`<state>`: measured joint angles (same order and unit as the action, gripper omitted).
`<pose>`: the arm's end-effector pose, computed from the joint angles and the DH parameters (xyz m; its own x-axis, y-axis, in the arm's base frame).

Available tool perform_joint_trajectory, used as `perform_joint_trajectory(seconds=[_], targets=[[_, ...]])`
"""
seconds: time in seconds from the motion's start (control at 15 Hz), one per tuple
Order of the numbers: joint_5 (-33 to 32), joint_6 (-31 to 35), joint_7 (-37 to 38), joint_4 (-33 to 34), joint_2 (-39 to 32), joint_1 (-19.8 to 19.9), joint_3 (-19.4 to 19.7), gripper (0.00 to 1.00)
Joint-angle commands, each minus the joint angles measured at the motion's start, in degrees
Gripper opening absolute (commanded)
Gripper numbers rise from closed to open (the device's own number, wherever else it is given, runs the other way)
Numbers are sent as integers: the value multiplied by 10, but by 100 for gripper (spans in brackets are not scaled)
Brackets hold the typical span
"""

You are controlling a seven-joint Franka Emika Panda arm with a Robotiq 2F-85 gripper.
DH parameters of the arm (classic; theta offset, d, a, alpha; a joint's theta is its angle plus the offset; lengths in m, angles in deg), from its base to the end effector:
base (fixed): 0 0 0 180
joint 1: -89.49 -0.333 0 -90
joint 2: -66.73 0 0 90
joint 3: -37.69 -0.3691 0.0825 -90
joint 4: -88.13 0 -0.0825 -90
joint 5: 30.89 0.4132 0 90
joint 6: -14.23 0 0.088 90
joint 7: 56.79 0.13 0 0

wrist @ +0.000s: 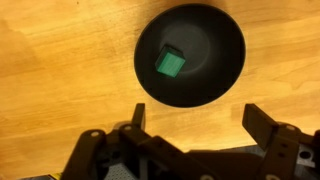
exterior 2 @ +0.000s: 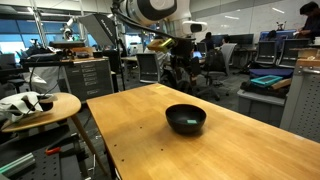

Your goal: Put the green block inside the black bowl

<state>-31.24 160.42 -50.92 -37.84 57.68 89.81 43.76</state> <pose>0.5978 -0.0660 0.3406 0.9599 -0.2008 0.1956 -0.2049 -0.9788 0.0010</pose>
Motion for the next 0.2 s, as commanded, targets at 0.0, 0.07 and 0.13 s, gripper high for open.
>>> perform_joint_trajectory(seconds=[0.0,0.07,0.13], targets=[[-2,-2,1,1,-1,8,-8,100],[-2,-2,1,1,-1,8,-8,100],[-2,-2,1,1,-1,9,-8,100]])
